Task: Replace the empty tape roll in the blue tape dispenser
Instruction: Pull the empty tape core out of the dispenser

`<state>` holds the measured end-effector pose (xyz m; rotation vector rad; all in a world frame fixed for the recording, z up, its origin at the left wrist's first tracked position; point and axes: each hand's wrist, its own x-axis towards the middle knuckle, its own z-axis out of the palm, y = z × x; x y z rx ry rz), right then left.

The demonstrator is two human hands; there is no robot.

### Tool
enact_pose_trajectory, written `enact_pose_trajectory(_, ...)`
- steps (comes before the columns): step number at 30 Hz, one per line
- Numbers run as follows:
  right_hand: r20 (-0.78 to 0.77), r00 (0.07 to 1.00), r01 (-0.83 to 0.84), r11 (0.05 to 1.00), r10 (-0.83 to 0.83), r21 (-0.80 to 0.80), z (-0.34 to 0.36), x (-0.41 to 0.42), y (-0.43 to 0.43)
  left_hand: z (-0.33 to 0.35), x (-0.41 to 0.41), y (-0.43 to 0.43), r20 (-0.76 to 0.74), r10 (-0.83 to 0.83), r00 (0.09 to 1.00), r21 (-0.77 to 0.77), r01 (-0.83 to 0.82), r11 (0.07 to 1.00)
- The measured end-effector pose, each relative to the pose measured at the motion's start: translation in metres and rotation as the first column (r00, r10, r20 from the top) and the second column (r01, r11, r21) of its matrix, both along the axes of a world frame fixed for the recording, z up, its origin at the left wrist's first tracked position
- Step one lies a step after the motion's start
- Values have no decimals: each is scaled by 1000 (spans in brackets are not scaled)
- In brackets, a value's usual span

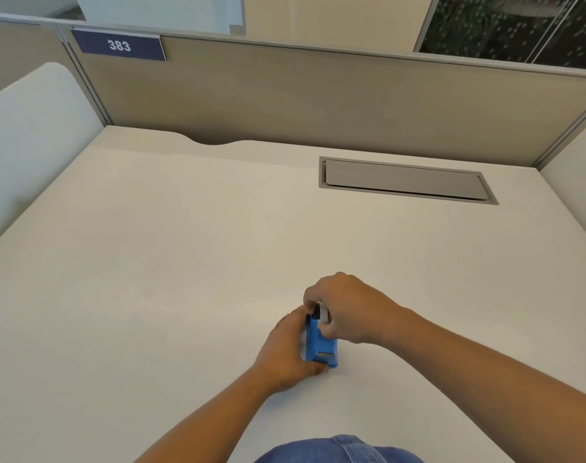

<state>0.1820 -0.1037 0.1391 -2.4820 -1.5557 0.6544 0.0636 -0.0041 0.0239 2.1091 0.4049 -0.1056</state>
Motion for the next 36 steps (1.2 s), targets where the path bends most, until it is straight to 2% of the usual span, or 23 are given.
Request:
enact_pose_trajectory(3,-5,1000,17,1000,-17,-5,1,-7,-10,14,-8,10,-107,-67,992,22,70,997)
enact_pose_trajectory(5,-23,999,41,999,-41,6,4,-13,-19,27,-19,14,-134,2,991,-6,-2,1000)
enact_pose_trajectory(7,-37,998,48,999,-47,17,7,-19,-28,44,-32,12,-89,105,990,-125,-116,985)
enact_pose_trajectory(10,-46,998,44,997,-41,59,12,-31,-39,71,-45,-2,-65,201,978,-411,-209,887)
enact_pose_trajectory(13,-50,998,46,992,-40,119,19,-42,-46,89,-51,-18,-43,248,968,-536,-232,812)
enact_pose_trajectory(18,-112,992,81,976,-59,201,31,-52,-55,97,-54,-27,-56,377,924,-632,-325,703)
enact_pose_trajectory(21,-228,967,176,950,-117,259,36,-54,-60,103,-54,-27,-66,393,917,-681,-329,654)
enact_pose_trajectory(23,-323,932,270,909,-163,318,38,-55,-63,108,-54,-28,-61,377,924,-709,-306,635)
enact_pose_trajectory(29,-452,853,463,775,-259,430,30,-61,-75,117,-58,-30,-63,389,919,-799,-280,533)
enact_pose_trajectory(36,-635,735,586,693,-238,419,22,-74,-85,122,-61,-31,-57,371,927,-809,-260,527)
